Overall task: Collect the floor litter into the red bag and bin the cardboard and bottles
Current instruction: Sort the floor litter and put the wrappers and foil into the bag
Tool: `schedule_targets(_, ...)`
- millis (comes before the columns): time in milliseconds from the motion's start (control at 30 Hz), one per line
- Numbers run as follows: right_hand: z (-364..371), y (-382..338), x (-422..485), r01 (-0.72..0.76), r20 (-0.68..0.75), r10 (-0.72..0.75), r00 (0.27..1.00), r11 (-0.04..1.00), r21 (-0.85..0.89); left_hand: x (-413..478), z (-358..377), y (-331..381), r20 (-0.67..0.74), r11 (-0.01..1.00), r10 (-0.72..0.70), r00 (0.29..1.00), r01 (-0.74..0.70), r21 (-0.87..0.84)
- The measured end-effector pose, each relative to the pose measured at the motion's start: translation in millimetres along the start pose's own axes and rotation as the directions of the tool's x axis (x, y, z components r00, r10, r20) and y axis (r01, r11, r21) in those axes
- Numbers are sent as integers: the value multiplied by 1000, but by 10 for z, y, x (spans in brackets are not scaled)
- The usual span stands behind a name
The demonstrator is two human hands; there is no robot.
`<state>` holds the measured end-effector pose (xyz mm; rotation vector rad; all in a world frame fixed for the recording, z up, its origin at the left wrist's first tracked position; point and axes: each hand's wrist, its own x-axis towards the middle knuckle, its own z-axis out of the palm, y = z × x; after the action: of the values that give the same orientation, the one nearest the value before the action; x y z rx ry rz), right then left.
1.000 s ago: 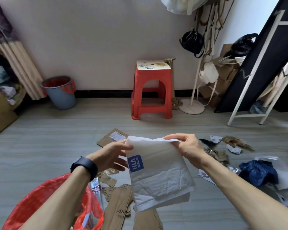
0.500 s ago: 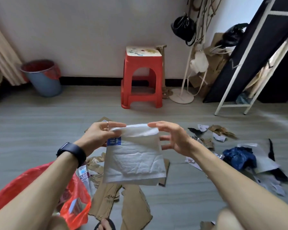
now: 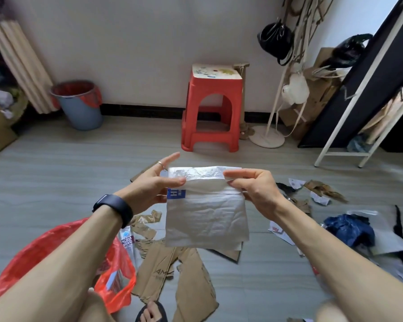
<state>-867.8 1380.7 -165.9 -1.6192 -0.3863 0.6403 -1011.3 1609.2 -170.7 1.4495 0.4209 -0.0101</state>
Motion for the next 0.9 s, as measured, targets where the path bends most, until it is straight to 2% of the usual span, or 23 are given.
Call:
schedule_targets(67, 8, -35, -16, -14, 44, 13, 999, 1000, 26, 8, 18, -4, -11, 999, -6, 1000, 6, 45)
schedule_targets(133, 32, -53, -37, -45, 92, 37, 995, 996, 79, 6, 27, 14, -105, 994, 58, 993, -48, 96)
schedule_targets(267, 50, -28, -11, -35, 42, 30, 999, 993, 110, -23, 27, 56, -167, 989, 139, 976, -128, 78)
schedule_targets(400, 22, -6, -24, -193, 251, 153, 956, 971, 142, -67, -3, 68, -173, 982, 183, 968, -171, 79)
schedule_targets(467, 47, 31, -38, -185, 287, 152, 946, 979, 90, -86, -12, 74, -174, 985, 169, 970, -158, 71)
schedule_targets(633, 131, 17, 7, -22, 151, -1, 989, 989, 149, -95, -7, 34, -84, 997, 76, 994, -76, 0)
schedule_targets(700, 138, 10, 38, 26, 54, -35, 998, 985, 169, -127, -2, 26, -10, 997, -11, 1000, 12, 74)
schedule_targets(800, 132, 1, 63, 111, -75, -104, 992, 988, 104, -161, -29, 35, 90, 981, -127, 988, 112, 155)
schedule_targets(900, 164, 23, 66, 187, -131, -179, 975, 981, 53, -152, -49, 61, 85, 967, -181, 980, 161, 199)
